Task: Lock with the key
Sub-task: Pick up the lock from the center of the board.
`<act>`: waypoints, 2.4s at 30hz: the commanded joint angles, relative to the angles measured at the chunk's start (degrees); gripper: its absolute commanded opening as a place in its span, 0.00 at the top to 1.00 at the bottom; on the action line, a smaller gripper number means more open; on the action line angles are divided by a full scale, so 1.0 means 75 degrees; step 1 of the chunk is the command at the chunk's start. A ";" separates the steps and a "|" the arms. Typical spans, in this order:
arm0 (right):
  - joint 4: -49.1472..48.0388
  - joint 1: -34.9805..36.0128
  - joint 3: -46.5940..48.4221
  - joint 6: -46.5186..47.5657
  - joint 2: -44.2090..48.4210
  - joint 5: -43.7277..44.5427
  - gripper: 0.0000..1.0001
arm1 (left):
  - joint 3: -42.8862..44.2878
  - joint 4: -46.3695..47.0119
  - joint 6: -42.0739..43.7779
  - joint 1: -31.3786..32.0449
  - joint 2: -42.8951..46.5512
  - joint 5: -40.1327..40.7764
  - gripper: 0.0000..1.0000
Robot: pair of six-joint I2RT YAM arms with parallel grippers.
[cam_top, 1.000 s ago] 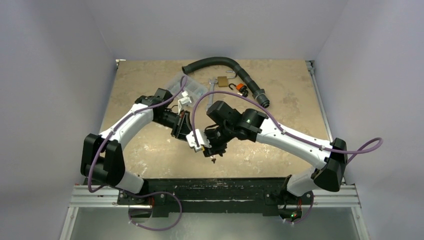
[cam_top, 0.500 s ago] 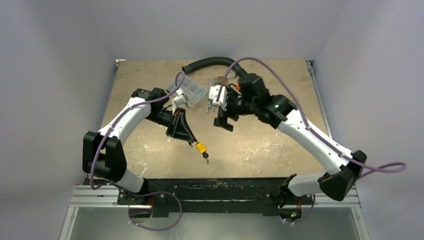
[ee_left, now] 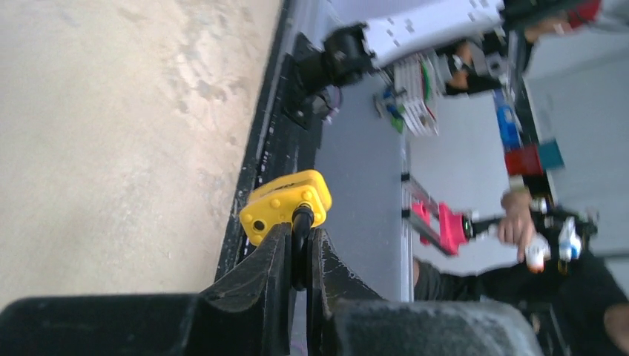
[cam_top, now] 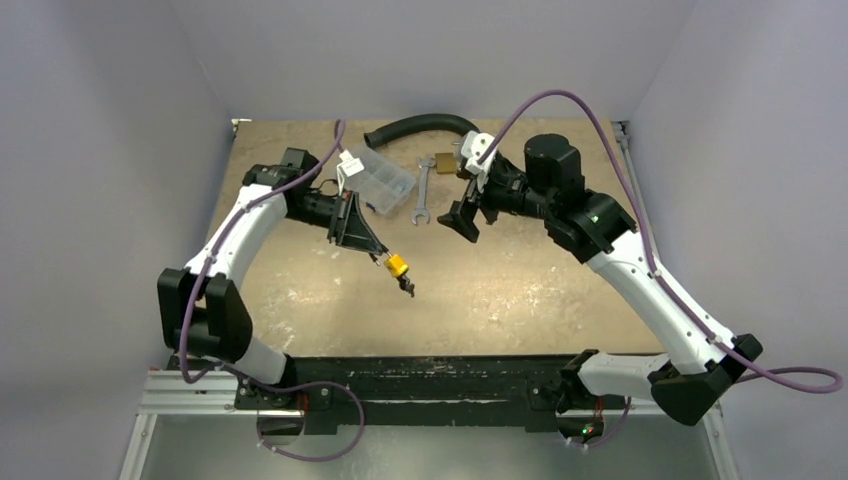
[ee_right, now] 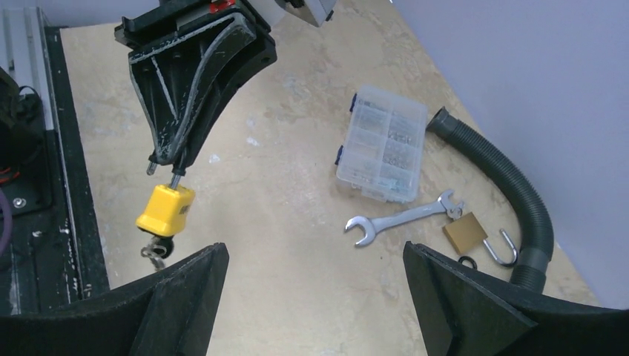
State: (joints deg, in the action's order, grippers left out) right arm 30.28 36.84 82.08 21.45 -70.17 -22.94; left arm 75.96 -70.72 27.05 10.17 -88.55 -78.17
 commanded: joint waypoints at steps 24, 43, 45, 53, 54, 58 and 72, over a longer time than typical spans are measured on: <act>-0.1269 -0.0895 -0.0554 -0.2108 0.0093 -0.2836 0.01 | -0.1945 1.1326 -1.0292 0.0429 0.3245 0.3256 1.00; -0.2220 -0.0891 -0.0398 -0.1772 -0.0249 -0.3716 0.03 | -0.2159 1.2294 -1.2044 0.0706 0.3411 0.3064 1.00; -0.2321 -0.0874 -0.0399 -0.1878 -0.0335 -0.3634 0.06 | -0.2160 1.2395 -1.2149 0.0717 0.3410 0.3043 1.00; -0.2606 -0.0755 -0.0250 -0.2184 -0.0627 -0.3738 0.18 | -0.2296 1.2530 -1.2295 0.0753 0.3462 0.3068 1.00; -0.2608 -0.0733 -0.0241 -0.2181 -0.0647 -0.3744 0.20 | -0.2310 1.2549 -1.2307 0.0753 0.3472 0.3065 1.00; -0.2605 -0.0650 -0.0211 -0.2142 -0.0730 -0.3811 0.26 | -0.2355 1.2569 -1.2314 0.0773 0.3487 0.3081 1.00; -0.2625 -0.0454 -0.0128 -0.2146 -0.0908 -0.3895 0.56 | -0.2477 1.2663 -1.2384 0.0776 0.3496 0.3154 1.00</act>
State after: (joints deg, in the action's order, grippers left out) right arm 12.34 33.01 78.46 5.80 -76.88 -50.76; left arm 56.86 19.68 -64.38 15.57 -64.27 -55.22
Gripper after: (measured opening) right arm 0.464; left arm 0.090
